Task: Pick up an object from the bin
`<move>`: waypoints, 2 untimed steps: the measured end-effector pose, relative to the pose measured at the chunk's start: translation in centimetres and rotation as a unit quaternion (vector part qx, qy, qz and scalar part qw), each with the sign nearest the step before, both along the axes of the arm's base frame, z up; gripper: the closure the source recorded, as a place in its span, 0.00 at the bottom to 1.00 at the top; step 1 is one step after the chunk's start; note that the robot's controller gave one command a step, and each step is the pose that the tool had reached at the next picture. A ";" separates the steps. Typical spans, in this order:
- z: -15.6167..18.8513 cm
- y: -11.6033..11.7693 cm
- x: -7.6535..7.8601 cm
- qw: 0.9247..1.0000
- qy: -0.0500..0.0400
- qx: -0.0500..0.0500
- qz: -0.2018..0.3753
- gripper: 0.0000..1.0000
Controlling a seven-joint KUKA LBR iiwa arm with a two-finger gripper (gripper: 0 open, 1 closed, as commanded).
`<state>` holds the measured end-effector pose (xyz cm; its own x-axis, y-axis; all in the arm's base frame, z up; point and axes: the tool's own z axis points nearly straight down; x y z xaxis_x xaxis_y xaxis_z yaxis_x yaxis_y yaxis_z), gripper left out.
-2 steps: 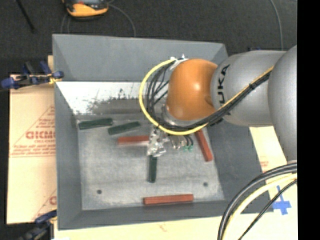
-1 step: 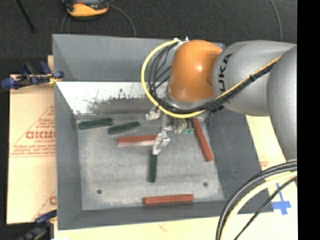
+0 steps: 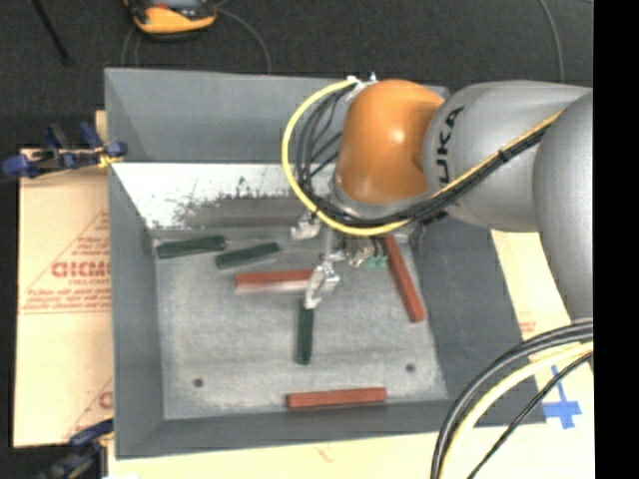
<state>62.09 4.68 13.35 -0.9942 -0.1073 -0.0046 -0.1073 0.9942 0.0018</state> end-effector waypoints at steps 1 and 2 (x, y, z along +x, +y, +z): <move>-5.2 1.5 2.4 0.993 0.003 -0.002 0.119 1.00; -5.2 1.5 2.4 0.993 0.002 -0.002 0.118 1.00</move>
Offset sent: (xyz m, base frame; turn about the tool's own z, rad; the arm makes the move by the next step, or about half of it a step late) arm 0.0000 0.0000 0.0000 0.0000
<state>64.49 6.15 8.16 -0.9411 -0.3380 -0.0001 -0.3380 0.9411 -0.0007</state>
